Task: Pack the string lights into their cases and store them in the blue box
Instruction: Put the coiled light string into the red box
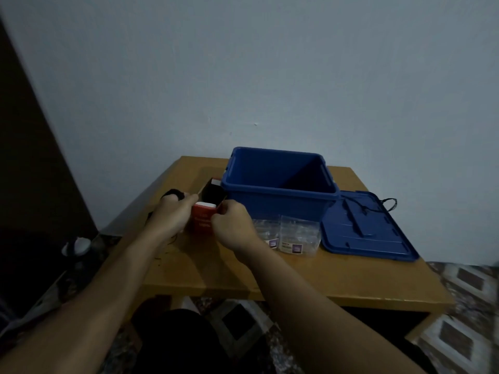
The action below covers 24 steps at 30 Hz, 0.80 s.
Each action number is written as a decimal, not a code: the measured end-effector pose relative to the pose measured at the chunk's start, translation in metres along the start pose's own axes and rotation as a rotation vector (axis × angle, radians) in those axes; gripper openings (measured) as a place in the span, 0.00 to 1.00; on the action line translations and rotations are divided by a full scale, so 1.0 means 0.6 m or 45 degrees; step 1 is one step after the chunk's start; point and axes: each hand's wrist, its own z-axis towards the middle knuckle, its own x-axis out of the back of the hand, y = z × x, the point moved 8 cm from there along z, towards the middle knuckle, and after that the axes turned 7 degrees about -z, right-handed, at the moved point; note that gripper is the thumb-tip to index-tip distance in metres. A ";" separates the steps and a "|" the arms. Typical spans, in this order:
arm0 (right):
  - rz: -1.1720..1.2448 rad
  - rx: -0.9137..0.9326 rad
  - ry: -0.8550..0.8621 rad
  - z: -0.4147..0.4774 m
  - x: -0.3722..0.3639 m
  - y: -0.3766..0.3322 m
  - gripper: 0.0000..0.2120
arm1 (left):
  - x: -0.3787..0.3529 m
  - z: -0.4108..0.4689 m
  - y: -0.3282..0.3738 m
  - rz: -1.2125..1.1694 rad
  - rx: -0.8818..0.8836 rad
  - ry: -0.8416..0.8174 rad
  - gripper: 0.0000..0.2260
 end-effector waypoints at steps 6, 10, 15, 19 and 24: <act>0.028 -0.011 -0.108 -0.007 -0.030 -0.004 0.11 | 0.021 -0.038 -0.010 0.137 -0.029 0.125 0.24; 0.107 -0.034 -0.264 -0.018 -0.052 0.007 0.19 | 0.048 -0.064 -0.029 0.180 0.030 0.199 0.26; 0.106 -0.051 -0.195 -0.015 -0.049 0.020 0.12 | 0.086 -0.074 -0.033 0.110 0.013 0.224 0.12; 0.087 -0.081 -0.112 -0.016 -0.032 0.030 0.20 | 0.107 -0.077 -0.037 0.148 0.000 0.156 0.08; -0.096 -0.004 -0.060 -0.028 -0.019 0.030 0.14 | 0.114 -0.089 -0.040 0.132 0.050 0.072 0.08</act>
